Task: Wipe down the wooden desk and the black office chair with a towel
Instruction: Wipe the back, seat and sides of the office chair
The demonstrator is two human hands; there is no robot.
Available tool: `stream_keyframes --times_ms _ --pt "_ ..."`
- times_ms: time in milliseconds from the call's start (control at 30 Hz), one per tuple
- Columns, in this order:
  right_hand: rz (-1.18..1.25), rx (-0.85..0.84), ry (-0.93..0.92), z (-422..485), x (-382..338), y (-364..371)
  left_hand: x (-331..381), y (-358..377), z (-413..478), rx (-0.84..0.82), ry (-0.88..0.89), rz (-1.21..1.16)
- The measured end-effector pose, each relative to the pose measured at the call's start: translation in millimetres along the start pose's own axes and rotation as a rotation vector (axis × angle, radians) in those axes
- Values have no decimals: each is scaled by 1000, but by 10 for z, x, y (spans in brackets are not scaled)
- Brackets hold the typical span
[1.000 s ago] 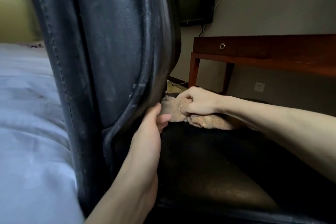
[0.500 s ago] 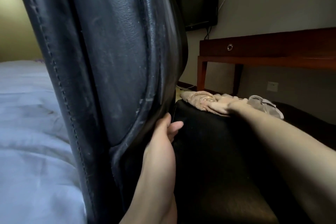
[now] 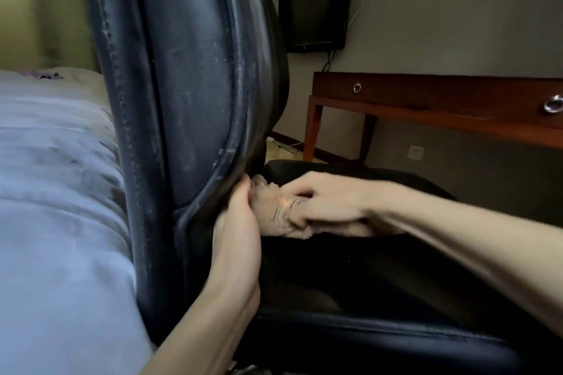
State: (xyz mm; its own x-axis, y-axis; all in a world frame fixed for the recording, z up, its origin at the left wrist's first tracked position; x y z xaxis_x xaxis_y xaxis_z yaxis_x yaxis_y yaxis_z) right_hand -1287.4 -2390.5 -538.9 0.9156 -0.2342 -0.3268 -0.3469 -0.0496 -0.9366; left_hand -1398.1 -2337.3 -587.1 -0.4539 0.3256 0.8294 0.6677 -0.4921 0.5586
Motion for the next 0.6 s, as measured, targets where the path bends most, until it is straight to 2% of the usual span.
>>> stream_keyframes --times_ms 67,167,200,300,400,500,600 --pt "75 52 41 -24 23 -244 38 24 -36 -38 20 10" --pt "133 317 183 112 176 -582 58 -1 -51 -65 20 41" --pt "122 311 203 214 188 -539 61 -5 -50 -71 30 61" --pt "113 131 219 521 180 -2 130 -20 -88 -82 106 153" --pt "-40 117 264 546 178 144 102 -36 -52 -80 126 150" --pt "95 176 182 345 43 95 128 -11 -78 -63 172 169" --pt "246 165 67 25 -105 207 175 -16 -155 -52 205 137"
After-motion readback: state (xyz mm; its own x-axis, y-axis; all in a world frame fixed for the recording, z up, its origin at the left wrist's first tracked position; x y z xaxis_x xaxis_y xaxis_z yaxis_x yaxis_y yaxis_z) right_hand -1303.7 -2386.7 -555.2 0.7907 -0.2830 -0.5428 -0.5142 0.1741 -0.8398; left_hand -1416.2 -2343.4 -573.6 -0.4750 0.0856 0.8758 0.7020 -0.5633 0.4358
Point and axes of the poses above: each hand's wrist, its own z-axis towards the middle knuckle, its own y-axis out of the palm, x = y × z, the point moved 9 cm from there along z, towards the middle knuckle, and after that the axes turned 6 degrees about -z, right-handed, at the moved point
